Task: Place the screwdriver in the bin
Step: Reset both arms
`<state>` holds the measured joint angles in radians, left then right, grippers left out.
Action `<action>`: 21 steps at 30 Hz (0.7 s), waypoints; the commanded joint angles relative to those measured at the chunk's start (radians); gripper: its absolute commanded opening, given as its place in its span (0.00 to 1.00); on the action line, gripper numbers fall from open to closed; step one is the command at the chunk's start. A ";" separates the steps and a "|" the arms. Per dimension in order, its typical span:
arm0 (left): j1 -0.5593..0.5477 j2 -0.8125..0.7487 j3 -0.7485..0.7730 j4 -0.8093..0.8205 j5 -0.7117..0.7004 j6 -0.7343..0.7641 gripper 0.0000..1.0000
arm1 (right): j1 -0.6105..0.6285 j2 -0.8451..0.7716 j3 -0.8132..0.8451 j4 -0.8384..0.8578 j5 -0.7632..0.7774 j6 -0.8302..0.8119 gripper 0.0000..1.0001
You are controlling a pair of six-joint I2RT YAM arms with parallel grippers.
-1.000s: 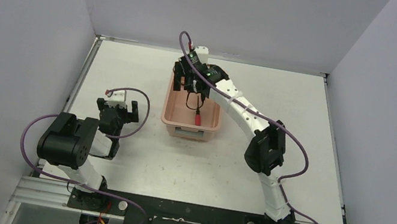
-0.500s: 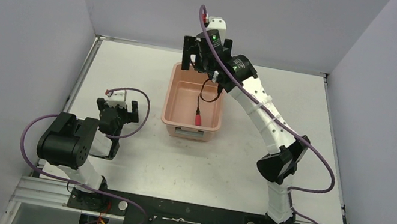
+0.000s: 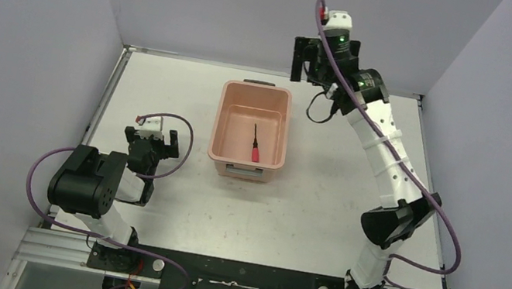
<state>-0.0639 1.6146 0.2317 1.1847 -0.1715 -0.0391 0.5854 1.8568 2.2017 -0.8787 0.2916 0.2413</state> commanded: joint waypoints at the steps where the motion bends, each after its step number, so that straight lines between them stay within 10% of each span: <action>1: -0.002 -0.004 0.023 0.025 0.000 0.008 0.97 | -0.101 -0.088 -0.040 0.029 -0.029 -0.097 1.00; 21: -0.002 -0.004 0.023 0.025 -0.001 0.008 0.97 | -0.565 -0.130 -0.207 0.086 -0.391 -0.262 1.00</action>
<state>-0.0639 1.6146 0.2317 1.1847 -0.1711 -0.0391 0.0895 1.7844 1.9961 -0.8589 0.0154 -0.0002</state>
